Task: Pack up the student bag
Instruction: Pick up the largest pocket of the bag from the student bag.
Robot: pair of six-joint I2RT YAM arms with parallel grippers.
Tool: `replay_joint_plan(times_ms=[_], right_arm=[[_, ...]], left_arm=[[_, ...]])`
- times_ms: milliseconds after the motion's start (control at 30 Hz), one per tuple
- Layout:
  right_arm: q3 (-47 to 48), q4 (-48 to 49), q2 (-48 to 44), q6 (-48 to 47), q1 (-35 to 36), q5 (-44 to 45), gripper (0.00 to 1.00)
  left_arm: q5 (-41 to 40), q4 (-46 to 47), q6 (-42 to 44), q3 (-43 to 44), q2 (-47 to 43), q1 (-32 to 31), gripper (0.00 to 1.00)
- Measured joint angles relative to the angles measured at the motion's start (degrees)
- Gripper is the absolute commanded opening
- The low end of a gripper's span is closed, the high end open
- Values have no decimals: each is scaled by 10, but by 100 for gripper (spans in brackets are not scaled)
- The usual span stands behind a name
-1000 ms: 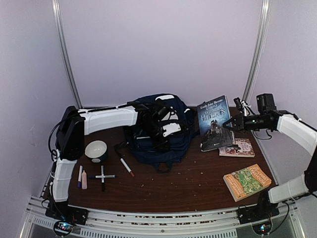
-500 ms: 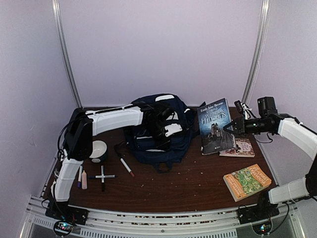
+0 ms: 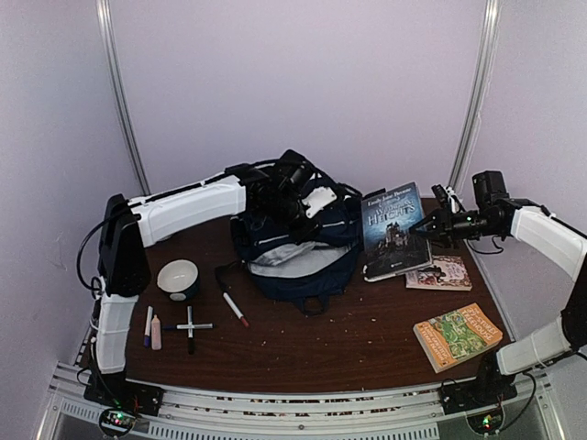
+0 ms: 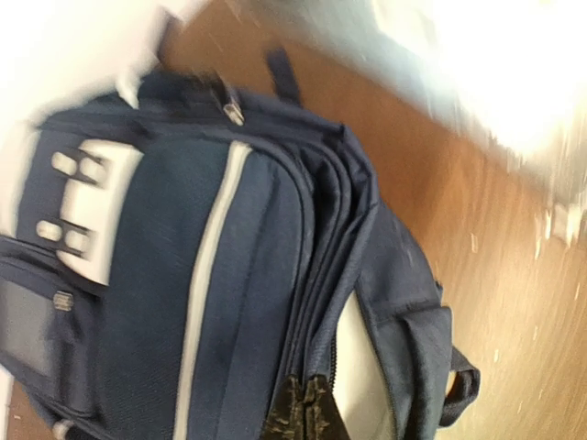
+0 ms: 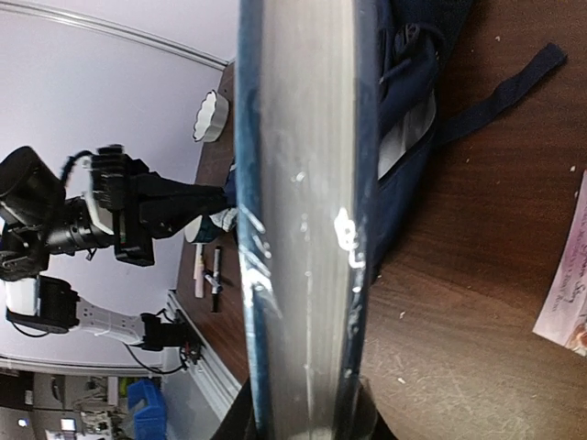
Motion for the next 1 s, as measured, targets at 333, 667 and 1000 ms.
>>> replay_joint_plan(times_ms=[333, 667, 1000], right_arm=[[-132, 131, -29, 217, 44, -81, 0], [-118, 211, 52, 301, 149, -105, 0], [1, 315, 249, 370, 185, -101, 0]], left_arm=[[-47, 167, -66, -31, -82, 1, 0], [-44, 186, -86, -12, -78, 1, 0], [-19, 205, -85, -60, -101, -5, 0]])
